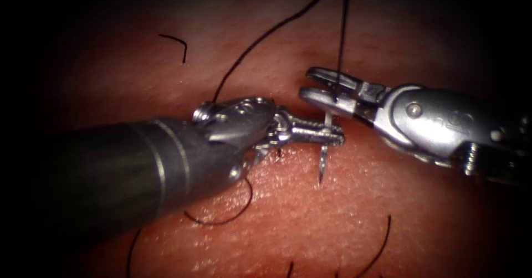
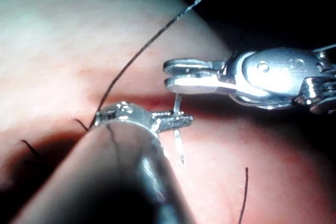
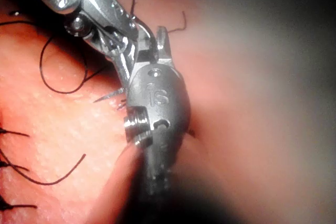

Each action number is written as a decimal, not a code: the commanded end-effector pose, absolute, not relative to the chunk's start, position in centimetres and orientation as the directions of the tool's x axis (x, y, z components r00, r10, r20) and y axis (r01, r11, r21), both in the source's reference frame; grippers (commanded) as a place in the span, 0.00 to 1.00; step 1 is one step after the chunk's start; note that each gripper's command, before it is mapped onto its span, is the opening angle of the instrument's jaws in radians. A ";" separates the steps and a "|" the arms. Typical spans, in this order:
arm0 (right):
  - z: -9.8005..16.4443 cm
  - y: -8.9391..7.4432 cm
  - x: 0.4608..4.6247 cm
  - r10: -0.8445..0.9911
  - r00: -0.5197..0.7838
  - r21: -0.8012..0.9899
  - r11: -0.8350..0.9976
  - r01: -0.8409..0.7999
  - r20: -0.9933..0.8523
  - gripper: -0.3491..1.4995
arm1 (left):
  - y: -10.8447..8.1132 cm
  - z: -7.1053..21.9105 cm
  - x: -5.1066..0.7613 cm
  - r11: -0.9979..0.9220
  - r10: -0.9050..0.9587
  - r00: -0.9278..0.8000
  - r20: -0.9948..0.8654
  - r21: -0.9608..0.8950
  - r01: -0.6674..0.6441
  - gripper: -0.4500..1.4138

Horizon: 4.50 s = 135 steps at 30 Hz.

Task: Wound Closure
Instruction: Regrasp needle with right end-effector, then push needle through skin above the incision with right needle driver

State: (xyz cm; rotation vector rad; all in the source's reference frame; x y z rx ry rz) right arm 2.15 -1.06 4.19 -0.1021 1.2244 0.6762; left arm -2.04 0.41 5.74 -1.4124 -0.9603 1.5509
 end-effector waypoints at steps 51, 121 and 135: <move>5.2 -0.3 1.95 -0.096 0.049 -0.107 0.933 -0.345 -0.994 0.00 | 0.2 6.7 -2.27 -0.739 0.663 -0.252 -0.705 -0.560 -0.376 0.10; 5.7 -1.1 2.15 -0.408 0.122 -0.425 0.855 -0.297 -0.905 0.00 | -0.1 6.4 -2.13 -0.740 0.671 -0.302 -0.677 -0.584 -0.335 0.21; 6.1 -1.8 1.80 -0.523 0.229 -0.567 0.793 -0.221 -0.821 0.00 | -0.1 6.3 -2.02 -0.737 0.674 -0.307 -0.672 -0.585 -0.338 0.21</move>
